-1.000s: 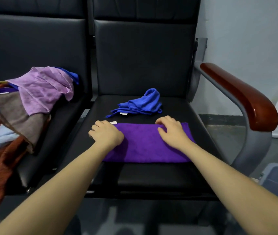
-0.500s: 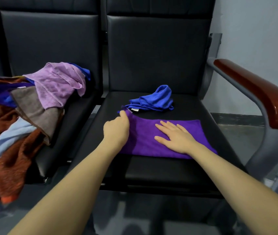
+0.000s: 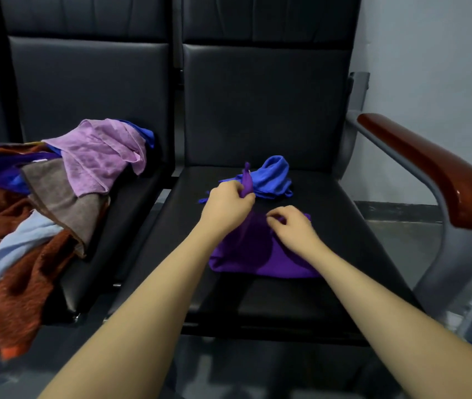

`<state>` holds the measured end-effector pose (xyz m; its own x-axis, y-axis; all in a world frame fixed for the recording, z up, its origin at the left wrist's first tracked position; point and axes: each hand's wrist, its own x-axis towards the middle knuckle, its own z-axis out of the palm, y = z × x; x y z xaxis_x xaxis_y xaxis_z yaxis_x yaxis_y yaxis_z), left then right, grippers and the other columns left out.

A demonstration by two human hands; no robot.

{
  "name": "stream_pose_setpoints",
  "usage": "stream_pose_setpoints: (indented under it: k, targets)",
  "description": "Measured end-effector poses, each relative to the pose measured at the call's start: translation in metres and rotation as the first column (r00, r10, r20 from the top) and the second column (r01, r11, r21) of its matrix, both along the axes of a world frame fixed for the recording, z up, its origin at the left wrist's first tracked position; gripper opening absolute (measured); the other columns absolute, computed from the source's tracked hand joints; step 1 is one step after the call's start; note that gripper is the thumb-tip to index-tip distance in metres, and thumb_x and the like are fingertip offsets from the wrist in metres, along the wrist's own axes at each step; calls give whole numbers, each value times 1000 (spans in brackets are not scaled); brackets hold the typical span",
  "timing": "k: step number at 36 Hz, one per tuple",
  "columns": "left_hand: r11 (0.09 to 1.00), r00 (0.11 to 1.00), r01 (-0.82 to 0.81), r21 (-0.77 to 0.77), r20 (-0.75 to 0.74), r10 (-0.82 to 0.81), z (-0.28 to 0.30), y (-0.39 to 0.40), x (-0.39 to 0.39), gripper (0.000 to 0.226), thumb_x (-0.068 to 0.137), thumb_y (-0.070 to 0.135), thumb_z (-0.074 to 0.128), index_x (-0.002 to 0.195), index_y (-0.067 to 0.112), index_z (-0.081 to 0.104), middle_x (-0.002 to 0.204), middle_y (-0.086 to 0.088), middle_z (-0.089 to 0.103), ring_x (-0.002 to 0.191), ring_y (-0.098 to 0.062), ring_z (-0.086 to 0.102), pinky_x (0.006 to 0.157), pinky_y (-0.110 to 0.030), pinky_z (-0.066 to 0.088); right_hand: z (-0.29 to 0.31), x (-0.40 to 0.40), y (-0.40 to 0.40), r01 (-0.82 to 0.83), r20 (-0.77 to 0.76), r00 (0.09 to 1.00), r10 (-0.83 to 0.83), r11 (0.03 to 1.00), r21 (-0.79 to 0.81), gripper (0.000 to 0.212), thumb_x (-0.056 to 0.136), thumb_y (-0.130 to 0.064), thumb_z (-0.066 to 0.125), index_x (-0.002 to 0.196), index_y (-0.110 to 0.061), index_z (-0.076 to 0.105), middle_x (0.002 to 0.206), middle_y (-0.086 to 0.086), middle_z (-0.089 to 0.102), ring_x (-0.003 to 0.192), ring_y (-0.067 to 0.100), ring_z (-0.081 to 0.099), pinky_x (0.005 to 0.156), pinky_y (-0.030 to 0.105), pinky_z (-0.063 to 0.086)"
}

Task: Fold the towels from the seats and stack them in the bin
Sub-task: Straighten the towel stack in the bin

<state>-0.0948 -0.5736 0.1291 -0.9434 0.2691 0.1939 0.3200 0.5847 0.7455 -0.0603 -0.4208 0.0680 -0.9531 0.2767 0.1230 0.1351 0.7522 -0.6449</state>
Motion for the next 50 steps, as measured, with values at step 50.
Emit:
stream_pose_setpoints:
  k: [50]
  targets:
    - [873, 916, -124, -472, -392, -82, -26, 74, 36, 36, 103, 33, 29, 125, 5, 37, 113, -11, 62, 96, -33, 63, 65, -34, 34, 37, 80, 31, 464, -148, 885, -442, 806, 368, 48, 101, -45, 32, 123, -3, 38, 103, 15, 66, 92, 34, 64, 64, 36, 40]
